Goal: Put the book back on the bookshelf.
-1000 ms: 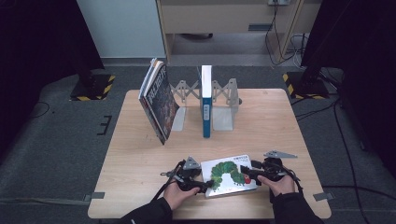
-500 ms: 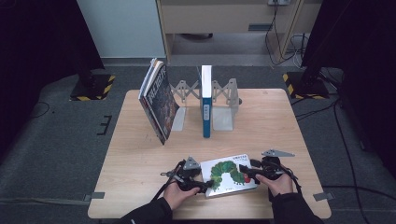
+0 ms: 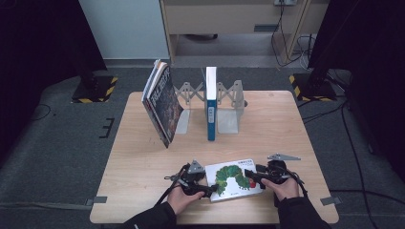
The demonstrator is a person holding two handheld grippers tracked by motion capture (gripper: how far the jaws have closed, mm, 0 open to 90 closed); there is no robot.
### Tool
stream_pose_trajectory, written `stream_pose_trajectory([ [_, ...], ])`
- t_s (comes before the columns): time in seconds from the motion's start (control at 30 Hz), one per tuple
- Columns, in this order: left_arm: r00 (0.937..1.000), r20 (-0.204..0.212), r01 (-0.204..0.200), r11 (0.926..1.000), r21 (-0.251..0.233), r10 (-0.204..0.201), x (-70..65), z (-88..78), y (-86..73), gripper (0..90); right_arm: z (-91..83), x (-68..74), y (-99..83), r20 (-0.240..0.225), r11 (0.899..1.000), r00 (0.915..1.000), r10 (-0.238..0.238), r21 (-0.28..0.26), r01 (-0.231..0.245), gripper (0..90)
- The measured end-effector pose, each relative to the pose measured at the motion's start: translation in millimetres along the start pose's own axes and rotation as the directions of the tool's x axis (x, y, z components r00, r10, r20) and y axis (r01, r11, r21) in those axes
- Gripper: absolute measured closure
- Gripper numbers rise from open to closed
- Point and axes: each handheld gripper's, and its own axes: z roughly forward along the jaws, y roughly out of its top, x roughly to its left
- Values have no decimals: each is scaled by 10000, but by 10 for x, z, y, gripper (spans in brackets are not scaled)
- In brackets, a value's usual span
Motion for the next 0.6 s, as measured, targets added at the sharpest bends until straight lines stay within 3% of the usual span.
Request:
stream_pose_trajectory([
  [0.6,9995,309,38,10000,-10,-38,14,-3,-3,182,-140,52,97,-505,9951,9987,103,-973,-152,338],
])
